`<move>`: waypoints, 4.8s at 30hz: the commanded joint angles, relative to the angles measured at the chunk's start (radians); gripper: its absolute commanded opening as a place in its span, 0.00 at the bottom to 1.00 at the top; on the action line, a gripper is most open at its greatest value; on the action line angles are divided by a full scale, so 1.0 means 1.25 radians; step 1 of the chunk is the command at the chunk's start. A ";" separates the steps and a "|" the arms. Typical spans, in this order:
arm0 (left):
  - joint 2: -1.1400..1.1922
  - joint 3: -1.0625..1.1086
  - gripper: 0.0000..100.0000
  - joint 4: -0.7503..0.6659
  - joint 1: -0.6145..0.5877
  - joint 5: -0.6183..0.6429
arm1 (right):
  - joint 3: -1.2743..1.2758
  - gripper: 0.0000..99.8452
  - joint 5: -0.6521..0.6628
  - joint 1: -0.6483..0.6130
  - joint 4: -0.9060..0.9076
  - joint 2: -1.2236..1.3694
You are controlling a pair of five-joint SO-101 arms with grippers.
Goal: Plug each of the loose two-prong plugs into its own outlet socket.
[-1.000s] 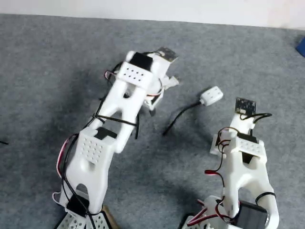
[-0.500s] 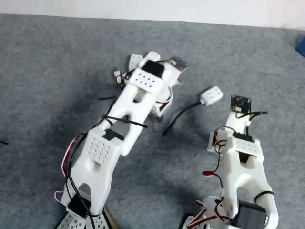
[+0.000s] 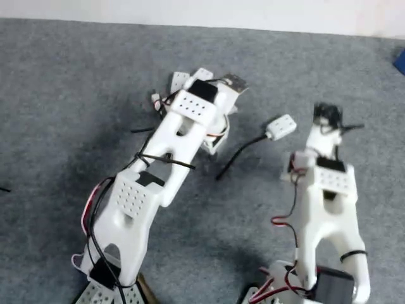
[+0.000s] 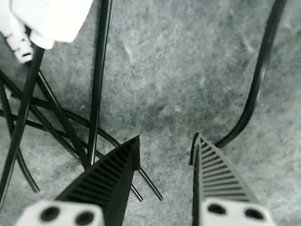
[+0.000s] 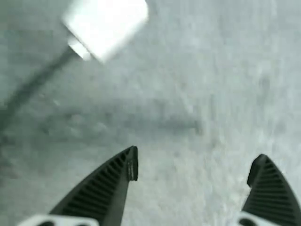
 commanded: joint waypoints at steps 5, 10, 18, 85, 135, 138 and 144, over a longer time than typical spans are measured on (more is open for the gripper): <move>-0.009 0.006 0.19 -0.011 -0.021 0.007 | -0.413 0.36 -0.065 -0.102 0.134 0.245; -0.012 0.004 0.19 -0.066 -0.129 0.060 | -0.672 0.36 -0.103 -0.105 0.179 0.510; -0.014 -0.033 0.19 -0.072 -0.125 0.059 | -0.995 0.36 -0.168 -0.089 0.337 0.805; 0.365 -0.420 0.28 -0.659 0.128 -0.081 | -1.161 0.36 -0.087 0.163 0.579 0.947; 0.197 -0.287 0.01 0.091 0.174 -0.307 | -1.064 0.36 0.027 0.159 0.672 0.851; 0.122 -0.128 0.00 0.090 0.180 -0.306 | -1.062 0.36 0.052 0.158 0.699 0.807; -0.175 0.105 0.00 0.087 0.166 -0.265 | -1.062 0.36 0.039 0.128 0.731 0.744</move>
